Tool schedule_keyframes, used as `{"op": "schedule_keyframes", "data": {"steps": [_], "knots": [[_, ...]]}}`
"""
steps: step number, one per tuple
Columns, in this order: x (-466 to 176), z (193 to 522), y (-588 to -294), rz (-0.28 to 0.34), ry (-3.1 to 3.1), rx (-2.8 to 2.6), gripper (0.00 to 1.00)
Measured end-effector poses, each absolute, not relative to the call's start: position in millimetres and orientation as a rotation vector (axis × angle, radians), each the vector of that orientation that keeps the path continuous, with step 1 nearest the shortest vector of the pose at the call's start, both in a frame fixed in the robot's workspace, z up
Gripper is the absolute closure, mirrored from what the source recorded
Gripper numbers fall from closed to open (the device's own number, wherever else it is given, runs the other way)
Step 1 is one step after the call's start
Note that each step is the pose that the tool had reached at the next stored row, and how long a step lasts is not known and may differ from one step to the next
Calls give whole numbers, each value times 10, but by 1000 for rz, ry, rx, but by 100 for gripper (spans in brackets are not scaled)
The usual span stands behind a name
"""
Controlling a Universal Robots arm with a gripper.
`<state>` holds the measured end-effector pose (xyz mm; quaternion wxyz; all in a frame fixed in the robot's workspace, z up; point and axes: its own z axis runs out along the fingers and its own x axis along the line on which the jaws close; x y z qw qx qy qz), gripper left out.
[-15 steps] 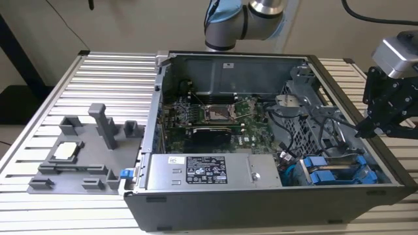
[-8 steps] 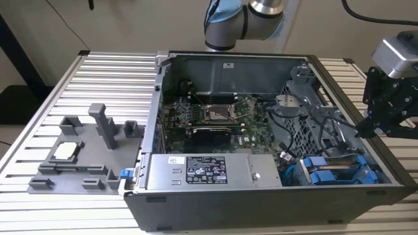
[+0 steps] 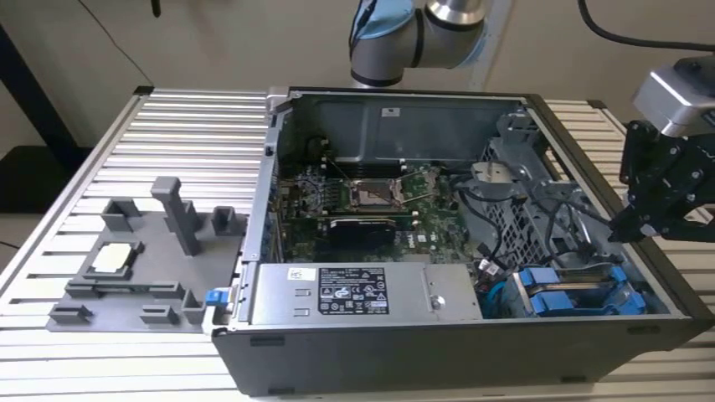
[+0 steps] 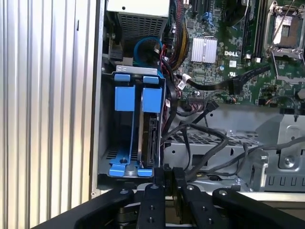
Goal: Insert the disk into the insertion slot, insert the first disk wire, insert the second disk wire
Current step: 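Insert the first disk wire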
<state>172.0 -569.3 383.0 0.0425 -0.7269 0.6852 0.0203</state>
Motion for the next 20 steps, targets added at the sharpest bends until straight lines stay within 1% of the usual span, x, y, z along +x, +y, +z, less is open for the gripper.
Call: {"op": "schedule_keyframes", "data": {"steps": [11, 20], "knots": [[1680, 3637, -5678, 56, 2104, -2222, 81], [1630, 3567, -5679, 53, 2106, -2223, 81]]}}
